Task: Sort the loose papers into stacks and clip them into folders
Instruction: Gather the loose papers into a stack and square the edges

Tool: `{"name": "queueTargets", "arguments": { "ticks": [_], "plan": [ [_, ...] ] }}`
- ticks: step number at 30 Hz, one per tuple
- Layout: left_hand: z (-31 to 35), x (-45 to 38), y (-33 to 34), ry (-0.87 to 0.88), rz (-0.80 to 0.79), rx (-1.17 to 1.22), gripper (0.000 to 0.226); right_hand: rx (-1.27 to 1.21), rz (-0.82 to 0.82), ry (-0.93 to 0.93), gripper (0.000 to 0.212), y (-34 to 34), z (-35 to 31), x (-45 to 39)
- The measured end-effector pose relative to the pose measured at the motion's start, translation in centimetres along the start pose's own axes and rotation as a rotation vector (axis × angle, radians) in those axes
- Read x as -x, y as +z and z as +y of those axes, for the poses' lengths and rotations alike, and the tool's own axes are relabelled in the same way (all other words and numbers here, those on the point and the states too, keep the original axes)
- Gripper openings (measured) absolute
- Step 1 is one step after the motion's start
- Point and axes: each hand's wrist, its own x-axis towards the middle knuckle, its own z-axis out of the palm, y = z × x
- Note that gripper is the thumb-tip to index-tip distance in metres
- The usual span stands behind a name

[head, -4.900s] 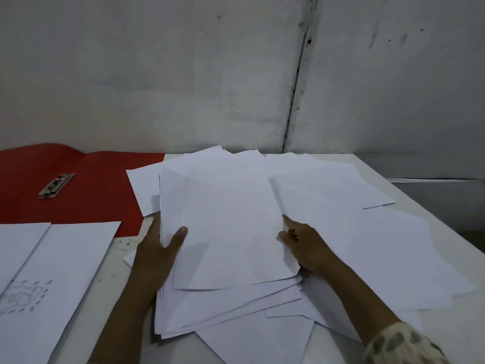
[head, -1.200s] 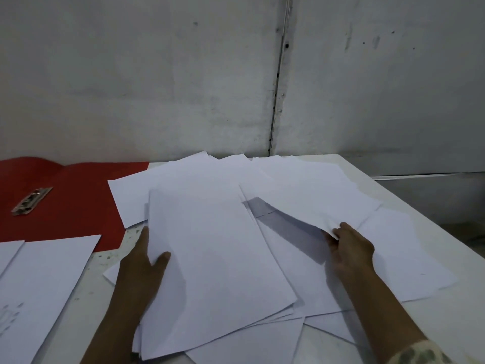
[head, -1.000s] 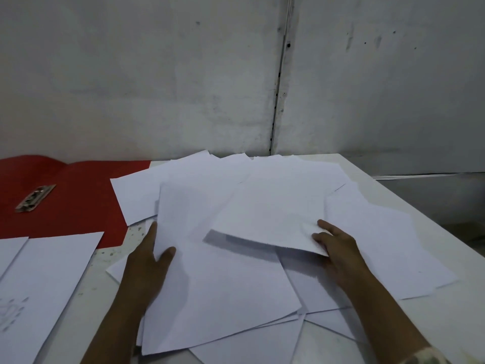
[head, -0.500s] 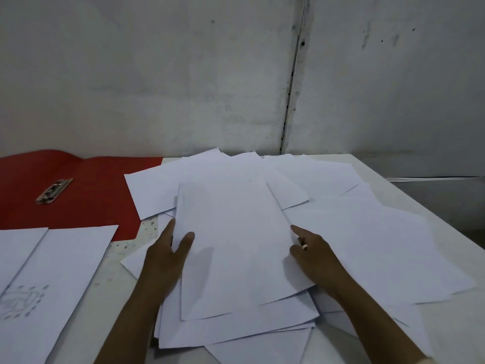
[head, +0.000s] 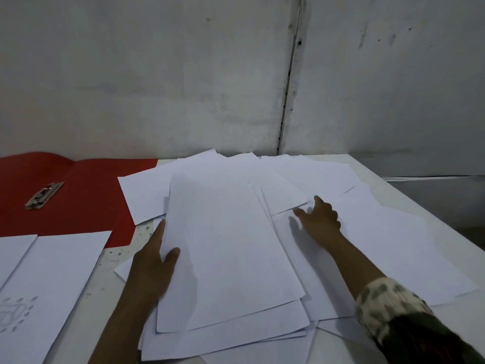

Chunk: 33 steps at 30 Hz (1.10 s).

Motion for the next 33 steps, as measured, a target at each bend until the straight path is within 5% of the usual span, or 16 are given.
{"name": "queueTargets", "arguments": {
  "ticks": [8, 12, 13, 23, 33],
  "plan": [
    [-0.2, 0.0, 0.3, 0.009, 0.007, -0.020, 0.061, -0.469, -0.004, 0.037, 0.067, 1.0, -1.8, -5.3],
    [-0.3, -0.2, 0.2, 0.010, 0.011, 0.007, 0.060, -0.533, -0.010, 0.043, 0.027, 1.6, -2.6, -6.1],
    [-0.3, -0.3, 0.2, 0.008, 0.016, 0.002, 0.060, -0.535, 0.016, 0.044, 0.013, 1.6, -2.6, -5.9],
    [-0.5, -0.6, 0.0, 0.010, 0.047, -0.027, 0.059, -0.906, 0.513, 0.204, 0.016, -1.3, 3.1, -2.2],
    [0.0, 0.0, 0.1, 0.019, 0.033, 0.019, 0.060, -1.144, 0.238, 0.183, 0.016, -1.5, 3.5, 3.7]
  ]
}}
